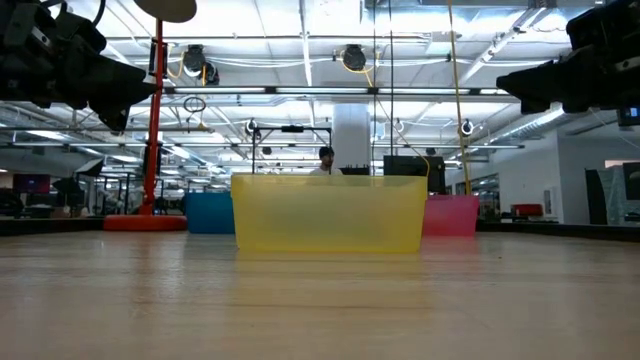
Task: Pick and place Stapler, Stapler remover, tape
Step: Return to Home Position
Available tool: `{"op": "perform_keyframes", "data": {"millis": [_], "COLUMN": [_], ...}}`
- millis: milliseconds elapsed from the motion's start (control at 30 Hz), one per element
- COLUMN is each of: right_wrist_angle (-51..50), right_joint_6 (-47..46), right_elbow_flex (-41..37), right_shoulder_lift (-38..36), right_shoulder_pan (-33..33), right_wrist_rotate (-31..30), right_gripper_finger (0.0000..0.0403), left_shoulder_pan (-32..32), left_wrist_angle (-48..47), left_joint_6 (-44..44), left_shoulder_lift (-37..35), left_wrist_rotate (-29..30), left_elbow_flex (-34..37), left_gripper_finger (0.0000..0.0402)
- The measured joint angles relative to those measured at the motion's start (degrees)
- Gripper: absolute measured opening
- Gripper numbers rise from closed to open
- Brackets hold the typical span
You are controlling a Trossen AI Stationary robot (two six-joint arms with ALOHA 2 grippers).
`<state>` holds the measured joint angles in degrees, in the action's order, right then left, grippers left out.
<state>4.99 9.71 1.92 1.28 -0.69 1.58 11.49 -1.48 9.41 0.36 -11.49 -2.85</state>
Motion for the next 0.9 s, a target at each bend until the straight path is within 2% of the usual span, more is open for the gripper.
{"op": "perform_keyframes", "data": {"millis": [900], "right_wrist_angle": [0.35], "right_joint_6": [-0.01], "right_elbow_flex": [0.0], "right_shoulder_lift": [0.02], "right_shoulder_pan": [0.57], "right_wrist_rotate": [-0.02], "right_gripper_finger": [0.008], "left_shoulder_pan": [-0.01], "left_wrist_angle": [0.01], "left_joint_6": [0.0], "left_shoulder_lift": [0.0], "left_wrist_rotate": [0.0], "left_elbow_flex": [0.0], "left_gripper_finger": [0.0134]}}
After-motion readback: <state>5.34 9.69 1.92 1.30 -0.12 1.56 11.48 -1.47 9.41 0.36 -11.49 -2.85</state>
